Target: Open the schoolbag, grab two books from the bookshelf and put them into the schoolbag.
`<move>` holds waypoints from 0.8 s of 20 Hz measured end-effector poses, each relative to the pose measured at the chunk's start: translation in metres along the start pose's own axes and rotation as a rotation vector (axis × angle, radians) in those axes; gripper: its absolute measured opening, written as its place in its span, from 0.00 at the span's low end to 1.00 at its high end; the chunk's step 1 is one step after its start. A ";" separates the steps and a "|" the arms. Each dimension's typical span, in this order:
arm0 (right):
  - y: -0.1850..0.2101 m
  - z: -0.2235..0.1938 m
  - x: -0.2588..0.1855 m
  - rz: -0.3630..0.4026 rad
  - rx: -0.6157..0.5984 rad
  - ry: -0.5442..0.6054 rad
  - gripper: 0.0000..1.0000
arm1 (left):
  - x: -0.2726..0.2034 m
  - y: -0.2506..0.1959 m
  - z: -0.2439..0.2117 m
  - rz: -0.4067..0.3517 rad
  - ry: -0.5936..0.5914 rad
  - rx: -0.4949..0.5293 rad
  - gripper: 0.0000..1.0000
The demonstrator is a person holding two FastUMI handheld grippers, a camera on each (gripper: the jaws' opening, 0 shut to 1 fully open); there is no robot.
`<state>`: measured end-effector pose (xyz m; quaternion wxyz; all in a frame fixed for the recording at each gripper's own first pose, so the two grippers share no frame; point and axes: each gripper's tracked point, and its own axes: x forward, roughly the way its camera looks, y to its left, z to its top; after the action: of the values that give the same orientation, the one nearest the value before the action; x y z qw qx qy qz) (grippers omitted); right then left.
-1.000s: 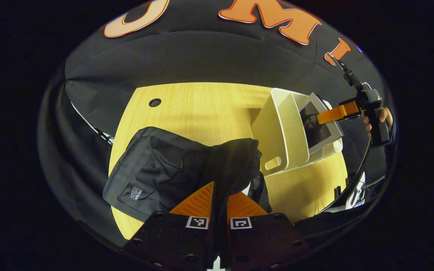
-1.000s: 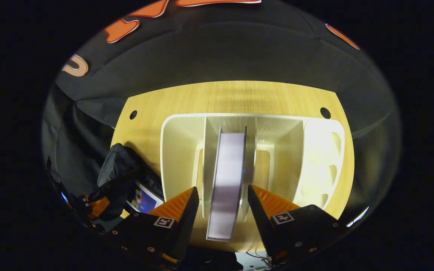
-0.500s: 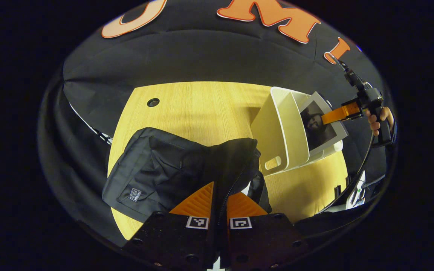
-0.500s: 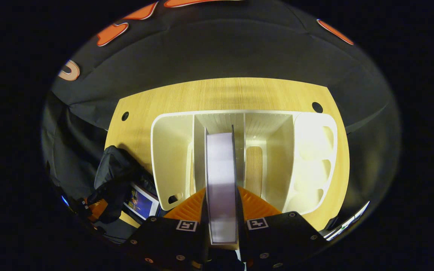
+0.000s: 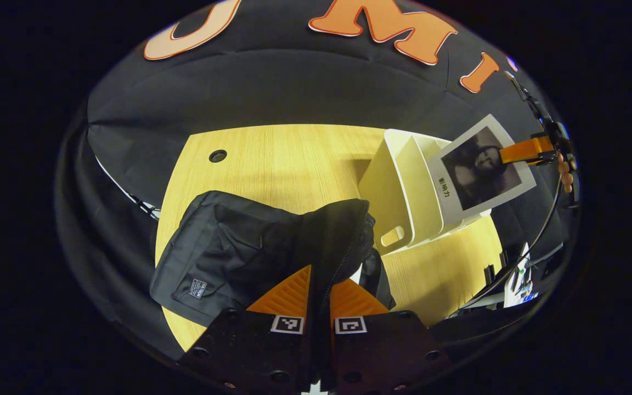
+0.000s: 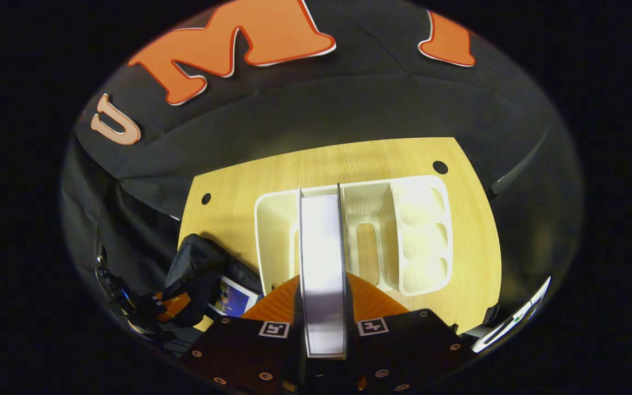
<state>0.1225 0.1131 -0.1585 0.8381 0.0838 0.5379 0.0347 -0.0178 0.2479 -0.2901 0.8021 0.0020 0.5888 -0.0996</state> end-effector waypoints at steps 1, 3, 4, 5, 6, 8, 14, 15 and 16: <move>-0.001 -0.001 -0.012 0.001 0.004 -0.016 0.30 | -0.001 0.001 -0.001 -0.005 -0.003 0.007 0.07; 0.002 -0.002 -0.028 0.010 0.019 -0.051 0.30 | -0.003 0.002 0.000 -0.012 -0.008 0.019 0.07; 0.007 -0.003 -0.036 0.029 0.042 -0.068 0.30 | -0.003 0.002 0.000 -0.020 -0.009 0.025 0.07; 0.011 -0.004 -0.043 0.046 0.068 -0.080 0.30 | -0.003 0.001 0.000 -0.028 -0.008 0.028 0.07; 0.013 -0.008 -0.049 0.060 0.084 -0.093 0.30 | -0.003 0.002 0.000 -0.030 -0.008 0.030 0.07; 0.018 -0.017 -0.062 0.080 0.104 -0.114 0.29 | -0.003 0.006 0.001 -0.030 -0.011 0.048 0.07; 0.052 -0.047 -0.078 0.217 0.118 -0.135 0.28 | -0.005 0.011 0.014 -0.024 -0.009 0.134 0.07; 0.058 -0.052 -0.078 0.231 0.115 -0.144 0.29 | -0.006 0.011 0.015 -0.018 -0.010 0.155 0.07; 0.066 -0.057 -0.079 0.246 0.112 -0.150 0.28 | -0.008 0.012 0.018 -0.011 -0.011 0.178 0.07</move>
<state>0.0400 0.1720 -0.0996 0.8594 0.1978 0.4607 0.1005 -0.0014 0.2586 -0.2789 0.8014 0.0696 0.5732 -0.1559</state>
